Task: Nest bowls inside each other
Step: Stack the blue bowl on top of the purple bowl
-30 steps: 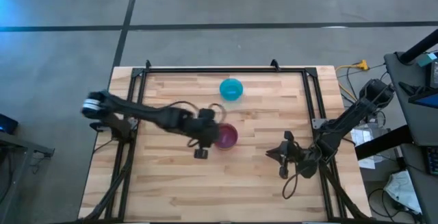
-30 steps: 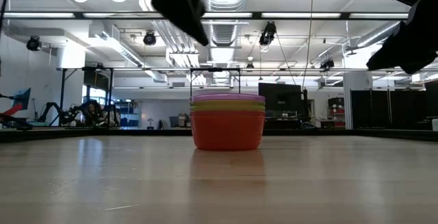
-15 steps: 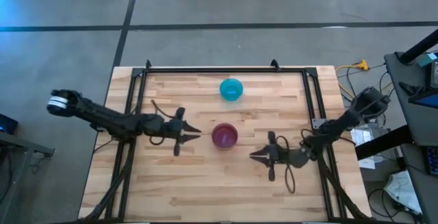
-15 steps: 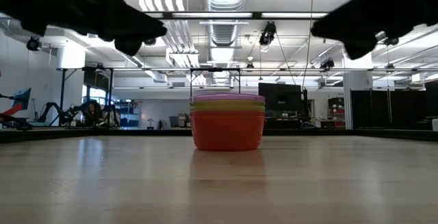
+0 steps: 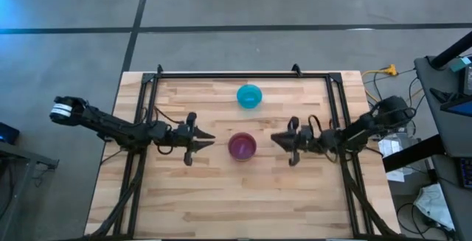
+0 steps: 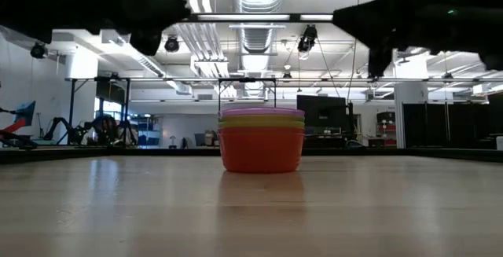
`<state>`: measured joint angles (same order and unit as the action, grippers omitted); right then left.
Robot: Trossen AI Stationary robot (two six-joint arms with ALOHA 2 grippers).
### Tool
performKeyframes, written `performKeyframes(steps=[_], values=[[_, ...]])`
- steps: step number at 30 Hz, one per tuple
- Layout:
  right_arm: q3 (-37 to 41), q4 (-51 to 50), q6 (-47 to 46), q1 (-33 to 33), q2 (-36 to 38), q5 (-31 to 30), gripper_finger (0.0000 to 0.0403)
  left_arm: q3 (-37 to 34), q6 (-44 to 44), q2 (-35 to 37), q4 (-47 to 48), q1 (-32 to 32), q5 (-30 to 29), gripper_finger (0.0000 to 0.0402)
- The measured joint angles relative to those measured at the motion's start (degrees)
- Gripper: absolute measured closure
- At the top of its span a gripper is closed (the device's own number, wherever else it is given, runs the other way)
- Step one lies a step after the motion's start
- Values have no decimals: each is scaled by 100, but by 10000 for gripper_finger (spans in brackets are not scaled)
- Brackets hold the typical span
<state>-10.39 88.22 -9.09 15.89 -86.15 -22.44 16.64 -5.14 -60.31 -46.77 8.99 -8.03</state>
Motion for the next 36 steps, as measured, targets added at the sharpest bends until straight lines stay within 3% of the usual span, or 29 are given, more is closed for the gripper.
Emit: performKeyframes(steps=[6,10,15,18,25,30,36], values=[[-646,-340,-221,-1153,485,1774,365,6,587,-61,-580,20,24,334],[-1340,-2695,-410,-1876,975,2499,365,-132,628,-196,-493,11,31,334],[-2698,-7103,352,-2479,1389,2522,365,-172,717,-236,-525,9,2,334],[-3438,-8577,990,-2622,1366,2531,365,-172,716,-212,-516,9,2,334],[-4602,-10160,2249,-2912,711,2531,364,-177,750,-212,-477,9,-128,334],[-5359,-11007,2782,-3269,-312,2527,361,-181,748,-203,-449,9,-901,334],[-6195,-11959,3129,-3688,-1524,2536,302,-190,564,-190,284,4,-1667,334]])
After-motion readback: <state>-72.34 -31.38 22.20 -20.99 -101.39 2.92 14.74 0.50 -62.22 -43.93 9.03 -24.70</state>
